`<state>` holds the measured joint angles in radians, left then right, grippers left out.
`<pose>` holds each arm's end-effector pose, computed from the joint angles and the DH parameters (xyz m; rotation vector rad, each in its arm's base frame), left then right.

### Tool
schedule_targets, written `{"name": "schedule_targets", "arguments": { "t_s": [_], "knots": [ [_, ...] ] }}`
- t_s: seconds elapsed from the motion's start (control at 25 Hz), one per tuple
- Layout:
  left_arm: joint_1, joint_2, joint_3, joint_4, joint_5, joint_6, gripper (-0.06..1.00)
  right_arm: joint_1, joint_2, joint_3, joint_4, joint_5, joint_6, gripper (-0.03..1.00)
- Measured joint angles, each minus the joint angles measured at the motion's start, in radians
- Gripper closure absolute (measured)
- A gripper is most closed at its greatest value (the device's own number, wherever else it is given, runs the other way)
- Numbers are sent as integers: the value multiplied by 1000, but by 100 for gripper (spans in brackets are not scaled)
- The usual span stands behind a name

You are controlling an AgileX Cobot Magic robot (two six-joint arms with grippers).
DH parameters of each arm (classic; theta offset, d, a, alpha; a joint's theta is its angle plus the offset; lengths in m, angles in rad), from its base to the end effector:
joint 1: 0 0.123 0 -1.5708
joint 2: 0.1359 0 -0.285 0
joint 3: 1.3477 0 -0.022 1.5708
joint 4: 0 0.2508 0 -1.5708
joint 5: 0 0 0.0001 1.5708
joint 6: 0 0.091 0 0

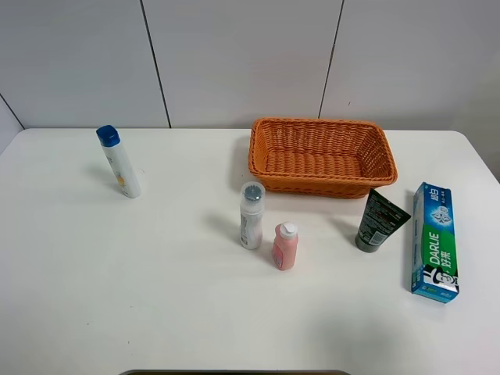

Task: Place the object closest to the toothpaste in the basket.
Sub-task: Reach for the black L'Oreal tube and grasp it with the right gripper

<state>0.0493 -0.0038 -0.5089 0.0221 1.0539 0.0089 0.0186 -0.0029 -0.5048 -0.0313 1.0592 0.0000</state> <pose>-0.0063 0.0014 0.2803 -0.0420 2.0247 0.0632 -0.0058 -0.0026 0.2788 -0.0174 2.0347 -0.0257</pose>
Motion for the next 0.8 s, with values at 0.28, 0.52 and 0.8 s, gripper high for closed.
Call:
{"name": "schedule_targets", "arguments": {
  "t_s": [0.28,0.52,0.8],
  "knots": [
    [0,0,0,0,0,0,0,0,0,0,0,0,0,17],
    [0,0,0,0,0,0,0,0,0,0,0,0,0,17],
    [0,0,0,0,0,0,0,0,168,-83,-3,1,-50,29]
  ]
}}
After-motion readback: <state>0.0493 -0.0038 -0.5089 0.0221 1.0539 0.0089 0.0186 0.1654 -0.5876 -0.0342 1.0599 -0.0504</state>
